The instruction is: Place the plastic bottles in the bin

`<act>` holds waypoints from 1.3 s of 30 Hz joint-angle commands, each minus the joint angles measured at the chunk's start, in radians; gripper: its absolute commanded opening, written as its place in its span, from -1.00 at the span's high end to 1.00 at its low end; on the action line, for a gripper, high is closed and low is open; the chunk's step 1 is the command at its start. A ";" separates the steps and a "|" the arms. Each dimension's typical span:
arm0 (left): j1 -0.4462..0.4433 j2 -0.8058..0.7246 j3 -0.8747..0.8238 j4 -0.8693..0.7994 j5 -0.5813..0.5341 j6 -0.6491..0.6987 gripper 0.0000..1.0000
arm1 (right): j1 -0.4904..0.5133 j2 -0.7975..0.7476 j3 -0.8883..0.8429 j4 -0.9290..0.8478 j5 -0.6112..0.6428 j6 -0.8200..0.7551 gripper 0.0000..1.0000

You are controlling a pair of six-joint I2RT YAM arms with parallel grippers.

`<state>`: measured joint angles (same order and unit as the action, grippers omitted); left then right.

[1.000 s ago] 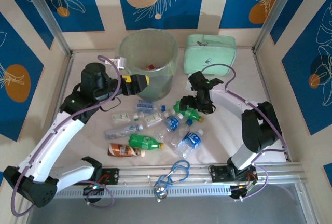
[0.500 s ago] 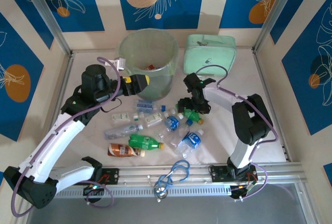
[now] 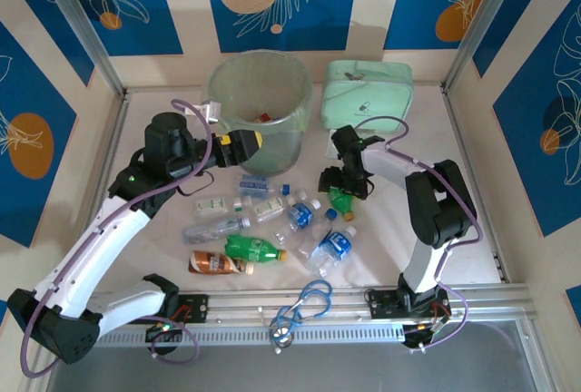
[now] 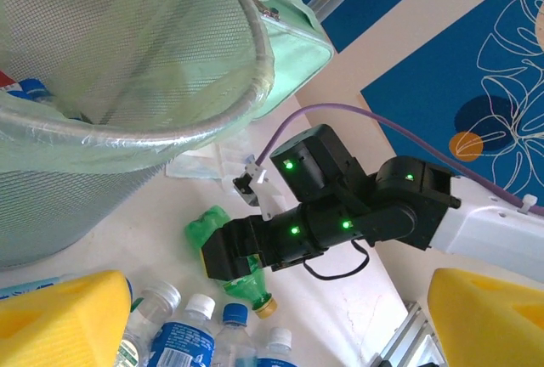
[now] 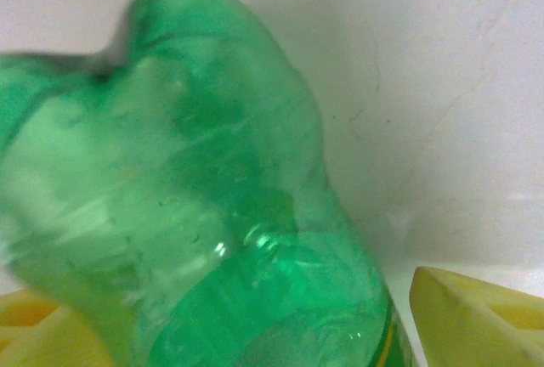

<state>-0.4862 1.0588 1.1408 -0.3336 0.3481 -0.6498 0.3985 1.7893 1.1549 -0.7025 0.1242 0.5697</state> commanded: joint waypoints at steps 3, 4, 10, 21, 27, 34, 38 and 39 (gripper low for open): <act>0.008 0.000 -0.019 0.018 0.006 0.002 -0.80 | -0.019 0.018 -0.021 0.019 -0.043 0.022 -0.54; 0.008 -0.003 -0.022 0.016 0.006 0.003 -0.80 | -0.022 0.018 -0.025 0.022 -0.042 0.024 -0.51; 0.008 -0.008 -0.026 0.001 -0.002 0.016 -0.80 | -0.046 0.007 -0.058 0.040 -0.034 0.035 -0.26; 0.008 -0.012 -0.036 0.003 0.008 0.019 -0.82 | -0.070 -0.251 -0.101 0.045 -0.072 0.083 -0.10; 0.008 -0.009 -0.057 0.079 0.095 -0.013 -0.84 | -0.095 -0.475 -0.073 0.030 -0.149 0.151 -0.05; -0.075 0.043 -0.056 0.339 0.342 -0.095 -0.90 | -0.091 -0.718 -0.032 0.190 -0.312 0.307 -0.10; -0.166 0.101 -0.011 0.362 0.352 -0.065 -0.91 | -0.057 -0.752 0.005 0.305 -0.366 0.403 -0.10; -0.181 0.114 -0.007 0.380 0.356 -0.071 -0.91 | -0.045 -0.758 0.011 0.334 -0.373 0.422 -0.10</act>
<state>-0.6300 1.1469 1.0920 -0.0498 0.6369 -0.7261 0.3283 1.0389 1.1370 -0.4778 -0.1638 0.8936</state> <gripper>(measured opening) 0.957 0.579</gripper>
